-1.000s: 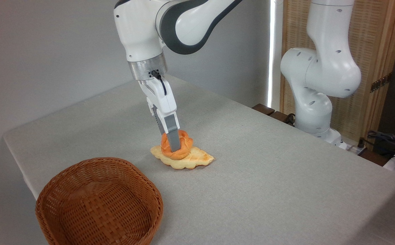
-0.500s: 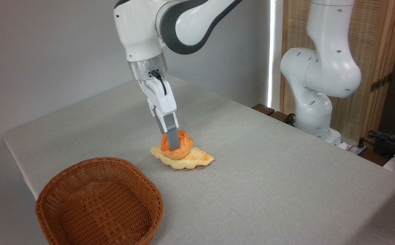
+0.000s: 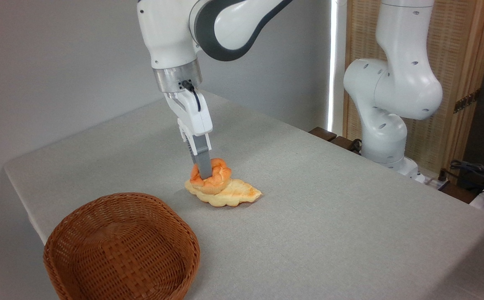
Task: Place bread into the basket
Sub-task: 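Lift the roll off the flat bread and carry it over the basket, then open the gripper to release the roll into the wicker basket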
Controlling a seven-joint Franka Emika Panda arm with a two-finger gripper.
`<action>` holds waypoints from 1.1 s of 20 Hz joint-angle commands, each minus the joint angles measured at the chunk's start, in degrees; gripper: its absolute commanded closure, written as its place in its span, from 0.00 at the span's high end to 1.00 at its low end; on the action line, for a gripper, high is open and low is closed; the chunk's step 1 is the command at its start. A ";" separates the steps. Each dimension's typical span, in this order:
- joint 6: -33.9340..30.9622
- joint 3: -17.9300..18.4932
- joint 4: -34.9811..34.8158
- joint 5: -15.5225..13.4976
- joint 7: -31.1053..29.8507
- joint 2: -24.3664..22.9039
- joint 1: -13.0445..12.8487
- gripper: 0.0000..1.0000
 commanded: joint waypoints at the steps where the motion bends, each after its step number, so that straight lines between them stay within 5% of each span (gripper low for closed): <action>1: 0.24 1.44 4.19 0.64 0.17 -0.02 0.27 0.07; 5: 0.33 4.60 14.82 0.91 0.26 5.50 0.27 0.10; 9: 0.33 4.08 26.25 8.19 0.00 15.51 0.27 0.11; 14: 5.24 3.64 28.82 14.51 -0.27 21.68 0.27 0.47; 18: 7.79 1.62 28.91 15.23 -0.71 24.50 0.10 0.70; 20: 8.50 1.27 28.91 15.14 -2.63 25.11 -0.08 0.95; 22: 8.59 -0.22 28.91 15.23 -5.79 25.82 -0.08 1.00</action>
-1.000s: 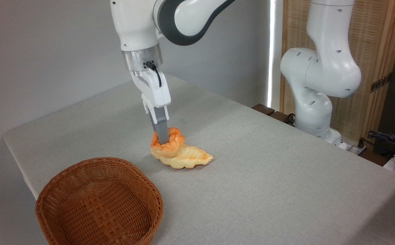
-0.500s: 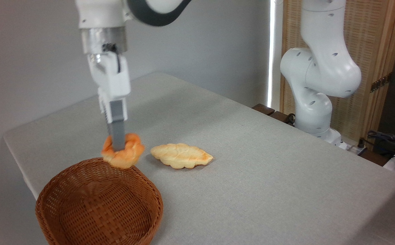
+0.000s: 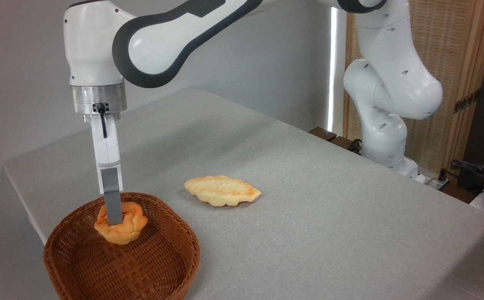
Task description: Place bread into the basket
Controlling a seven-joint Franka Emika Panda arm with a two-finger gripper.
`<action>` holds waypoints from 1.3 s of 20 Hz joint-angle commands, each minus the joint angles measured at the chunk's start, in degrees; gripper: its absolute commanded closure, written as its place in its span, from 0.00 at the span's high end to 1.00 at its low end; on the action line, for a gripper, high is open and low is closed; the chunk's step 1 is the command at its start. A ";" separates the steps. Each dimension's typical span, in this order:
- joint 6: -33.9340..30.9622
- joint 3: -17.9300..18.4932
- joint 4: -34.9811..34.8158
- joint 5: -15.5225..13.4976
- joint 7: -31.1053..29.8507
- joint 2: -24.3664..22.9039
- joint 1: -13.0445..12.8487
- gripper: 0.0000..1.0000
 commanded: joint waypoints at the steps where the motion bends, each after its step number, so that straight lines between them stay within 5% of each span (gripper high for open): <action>1: 0.78 -1.47 1.06 1.22 -4.92 1.39 -0.16 1.00; 8: -0.18 -1.21 2.90 -0.18 -8.96 -0.53 0.27 1.00; 12: -10.08 -0.32 4.83 -8.87 -8.45 -4.92 3.08 1.00; 18: -25.65 2.04 5.72 -17.40 -4.16 -11.25 6.43 1.00; 21: -30.85 4.85 4.93 -17.85 2.96 -14.07 6.43 1.00; 26: -34.64 7.49 4.32 -18.12 2.99 -15.22 5.12 1.00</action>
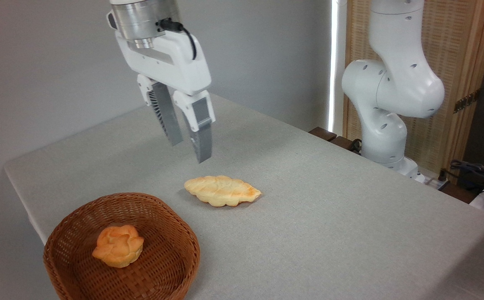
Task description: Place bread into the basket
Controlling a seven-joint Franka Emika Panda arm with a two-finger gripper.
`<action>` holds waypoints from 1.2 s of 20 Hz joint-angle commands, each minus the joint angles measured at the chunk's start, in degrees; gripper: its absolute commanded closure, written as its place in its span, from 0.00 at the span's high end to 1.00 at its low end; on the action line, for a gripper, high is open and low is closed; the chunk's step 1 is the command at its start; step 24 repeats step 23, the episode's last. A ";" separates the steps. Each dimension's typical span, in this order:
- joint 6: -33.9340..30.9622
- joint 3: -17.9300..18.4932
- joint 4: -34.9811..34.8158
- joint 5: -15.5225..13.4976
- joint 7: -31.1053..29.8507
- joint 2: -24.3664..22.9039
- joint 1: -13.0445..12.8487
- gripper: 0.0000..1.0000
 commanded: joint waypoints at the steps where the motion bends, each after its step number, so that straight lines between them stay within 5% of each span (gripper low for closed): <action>1: -1.27 3.36 -1.25 -1.47 0.55 -1.22 -3.06 1.00; 5: -0.22 5.84 -1.08 -4.10 -0.15 -1.13 -4.49 1.00; 24: 3.65 6.28 -1.16 -3.23 -2.71 -1.04 -4.40 1.00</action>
